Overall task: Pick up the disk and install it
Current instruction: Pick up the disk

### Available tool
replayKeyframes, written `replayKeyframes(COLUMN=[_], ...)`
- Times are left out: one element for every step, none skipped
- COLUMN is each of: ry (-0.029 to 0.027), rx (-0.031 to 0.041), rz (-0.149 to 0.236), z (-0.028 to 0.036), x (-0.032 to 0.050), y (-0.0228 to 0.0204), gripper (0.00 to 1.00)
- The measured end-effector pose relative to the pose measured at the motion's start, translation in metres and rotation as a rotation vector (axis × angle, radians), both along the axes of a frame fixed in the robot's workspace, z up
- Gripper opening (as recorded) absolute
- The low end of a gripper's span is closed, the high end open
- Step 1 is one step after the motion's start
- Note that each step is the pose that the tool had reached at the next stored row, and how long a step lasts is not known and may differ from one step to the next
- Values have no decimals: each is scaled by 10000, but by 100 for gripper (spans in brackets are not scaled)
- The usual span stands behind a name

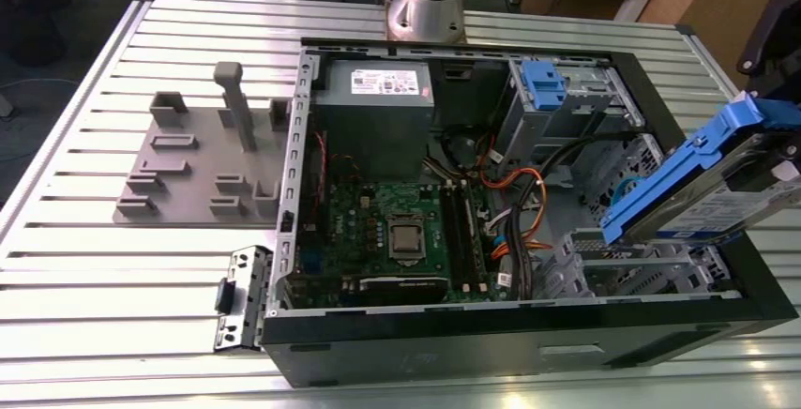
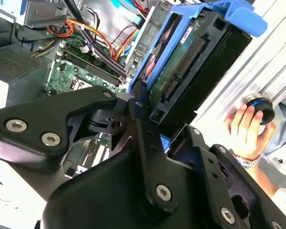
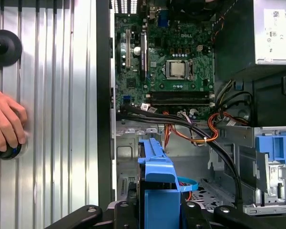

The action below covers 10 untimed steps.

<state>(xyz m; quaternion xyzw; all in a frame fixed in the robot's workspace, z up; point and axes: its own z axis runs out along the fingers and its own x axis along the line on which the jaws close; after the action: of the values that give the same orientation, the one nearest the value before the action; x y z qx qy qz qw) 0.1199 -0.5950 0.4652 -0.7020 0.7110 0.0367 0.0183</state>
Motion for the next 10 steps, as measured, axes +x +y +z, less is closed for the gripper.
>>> replayKeyframes(ry=[0, 0, 0, 0, 0, 0, 0, 0, 0, 0], rx=[1, 1, 1, 0, 0, 0, 1, 1, 1, 1], rz=[1, 0, 0, 0, 0, 0, 0, 0, -1, -2], z=[-3, -6, -8, -11, -13, -16, -20, -25, -31, -40], x=[7, 12, 18, 24, 30, 36, 41, 44, 46, 46], y=[0, -1, -1, -2, -2, -2, -2, -2, -2, -2], gripper=[36, 36, 36, 36, 36, 36, 36, 36, 36, 36])
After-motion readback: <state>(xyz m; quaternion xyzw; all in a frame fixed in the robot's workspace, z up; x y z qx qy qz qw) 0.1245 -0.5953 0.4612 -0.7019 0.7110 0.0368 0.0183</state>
